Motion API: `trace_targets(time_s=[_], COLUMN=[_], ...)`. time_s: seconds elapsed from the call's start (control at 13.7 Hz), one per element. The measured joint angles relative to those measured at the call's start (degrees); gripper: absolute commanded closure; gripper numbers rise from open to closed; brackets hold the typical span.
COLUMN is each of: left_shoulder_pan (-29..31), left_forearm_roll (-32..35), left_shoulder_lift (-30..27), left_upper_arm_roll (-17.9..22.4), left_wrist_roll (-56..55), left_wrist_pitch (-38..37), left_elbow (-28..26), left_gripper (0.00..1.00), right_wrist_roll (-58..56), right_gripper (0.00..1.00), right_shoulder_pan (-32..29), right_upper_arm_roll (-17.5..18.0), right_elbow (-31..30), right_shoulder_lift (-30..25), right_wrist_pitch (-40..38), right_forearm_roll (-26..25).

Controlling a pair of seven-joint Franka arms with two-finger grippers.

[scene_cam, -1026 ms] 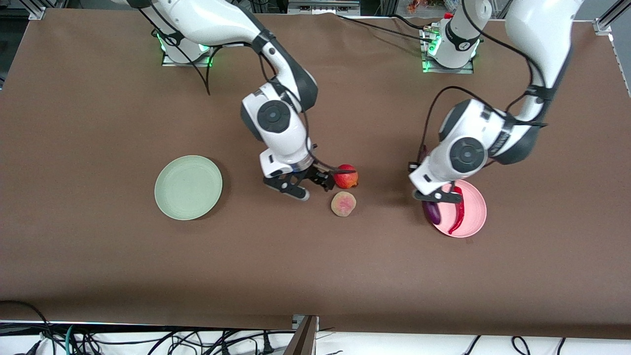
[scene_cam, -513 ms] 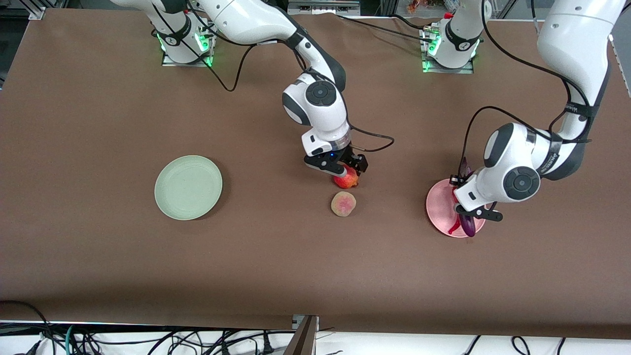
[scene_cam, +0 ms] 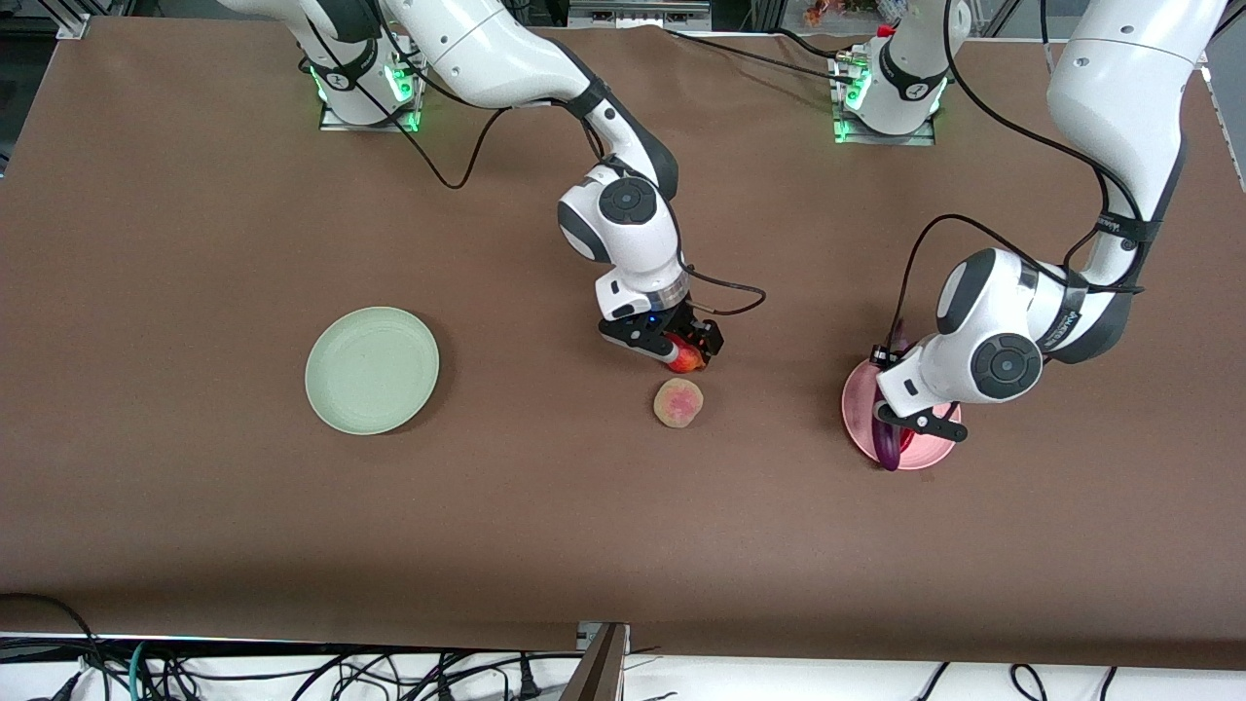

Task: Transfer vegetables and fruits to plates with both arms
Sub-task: 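Place the eggplant on the pink plate while the right gripper grasps the apple, then carry the apple with the right gripper while the left gripper withdraws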

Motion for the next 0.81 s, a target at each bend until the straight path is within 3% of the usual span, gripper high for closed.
trace_targets(time_s=[0.15,0.22,0.51,0.81], left_shoulder_pan=[0.11,0.15,0.22,0.34], left_forearm_roll=[0.00,0.00,0.00,-3.00], left_shoulder_lift=[0.00,0.00,-1.62,-8.96], left_upper_arm_roll=[0.09,0.11,0.04,-1.71], left_wrist_roll=[0.29,0.44,0.65,0.64], left_wrist_pitch=[-0.04,-0.07,-0.76,-11.75], left_elbow=[0.27,0.35,1.64,4.02], left_gripper=[0.00,0.00,0.00,0.00], right_wrist_roll=[0.10,0.23,0.46,0.46], right_gripper=[0.05,0.16,0.78,0.81], right_shoulder_pan=[0.21,0.41,0.67,0.64], right_upper_arm_roll=[0.05,0.06,0.04,-0.21], right_elbow=[0.02,0.05,0.29,1.16], right_shoulder_lift=[0.61,0.85,1.08,0.95], right_wrist_pitch=[0.34,0.41,0.63,-0.46], right_forearm_roll=[-0.01,-0.03,-0.98,-1.66])
